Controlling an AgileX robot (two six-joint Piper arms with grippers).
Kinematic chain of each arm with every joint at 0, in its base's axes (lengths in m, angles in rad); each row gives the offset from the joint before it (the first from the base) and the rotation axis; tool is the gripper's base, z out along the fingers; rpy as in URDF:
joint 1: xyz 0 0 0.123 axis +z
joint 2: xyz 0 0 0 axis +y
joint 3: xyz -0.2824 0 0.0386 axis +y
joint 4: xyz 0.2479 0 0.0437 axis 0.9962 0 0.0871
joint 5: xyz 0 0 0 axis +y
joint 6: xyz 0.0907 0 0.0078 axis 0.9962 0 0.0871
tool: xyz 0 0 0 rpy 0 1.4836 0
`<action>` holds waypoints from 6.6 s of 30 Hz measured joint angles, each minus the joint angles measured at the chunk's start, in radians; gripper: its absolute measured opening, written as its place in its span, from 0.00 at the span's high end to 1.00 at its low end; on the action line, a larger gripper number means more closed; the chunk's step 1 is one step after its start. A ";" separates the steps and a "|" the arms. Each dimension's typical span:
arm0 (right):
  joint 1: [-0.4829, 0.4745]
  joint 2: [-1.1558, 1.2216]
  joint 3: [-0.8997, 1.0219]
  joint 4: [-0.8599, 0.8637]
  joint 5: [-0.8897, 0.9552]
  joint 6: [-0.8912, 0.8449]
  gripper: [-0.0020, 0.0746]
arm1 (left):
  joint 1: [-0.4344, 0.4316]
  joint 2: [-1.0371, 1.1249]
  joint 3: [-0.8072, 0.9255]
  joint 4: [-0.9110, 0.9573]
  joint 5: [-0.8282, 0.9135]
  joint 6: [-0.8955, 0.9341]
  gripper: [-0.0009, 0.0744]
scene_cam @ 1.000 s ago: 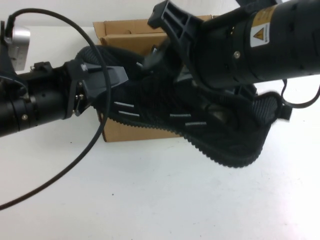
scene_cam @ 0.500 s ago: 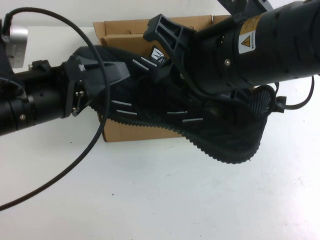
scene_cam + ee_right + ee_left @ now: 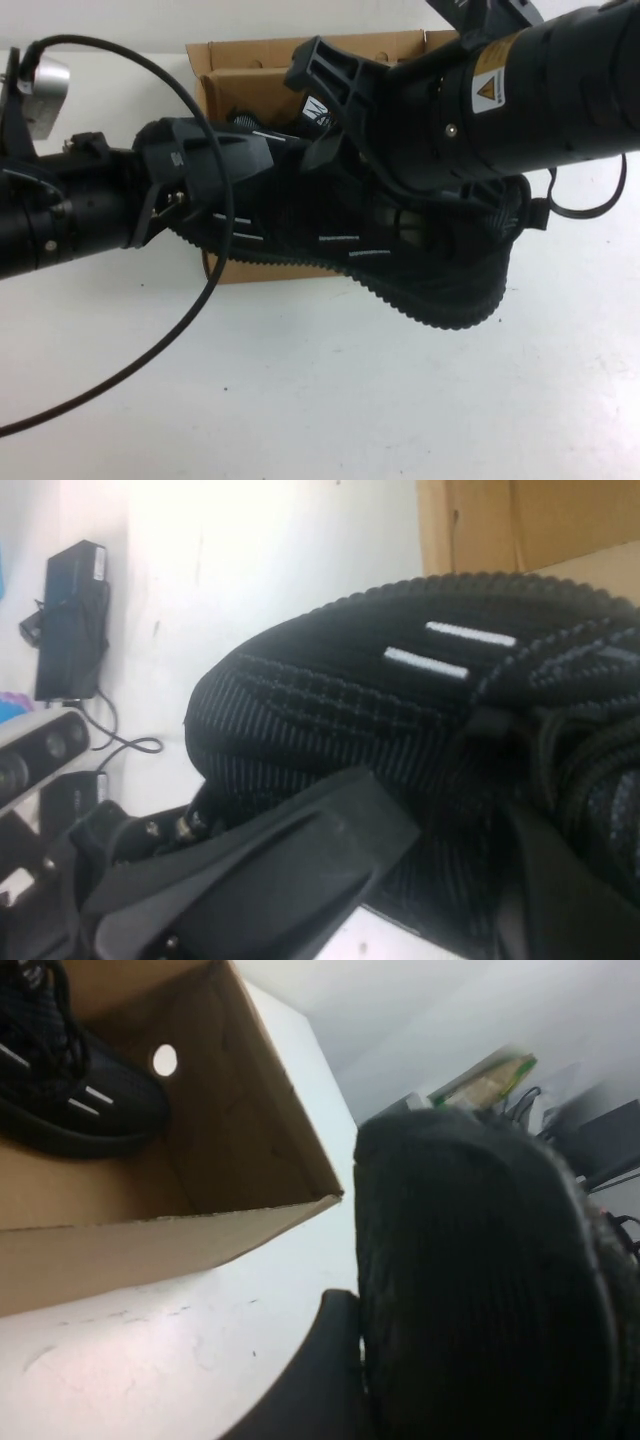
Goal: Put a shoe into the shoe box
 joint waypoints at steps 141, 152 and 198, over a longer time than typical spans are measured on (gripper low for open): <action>-0.457 0.478 -0.284 0.391 0.133 -1.236 0.29 | -0.004 -0.522 -0.006 1.540 0.120 -1.006 0.99; -0.457 0.197 -0.286 0.284 0.115 -1.236 0.95 | -0.004 -0.717 -0.006 1.467 0.128 -0.819 0.99; -0.457 -1.183 1.235 0.330 -0.597 -1.231 0.99 | -0.004 -0.944 0.293 1.214 -0.275 -0.835 0.99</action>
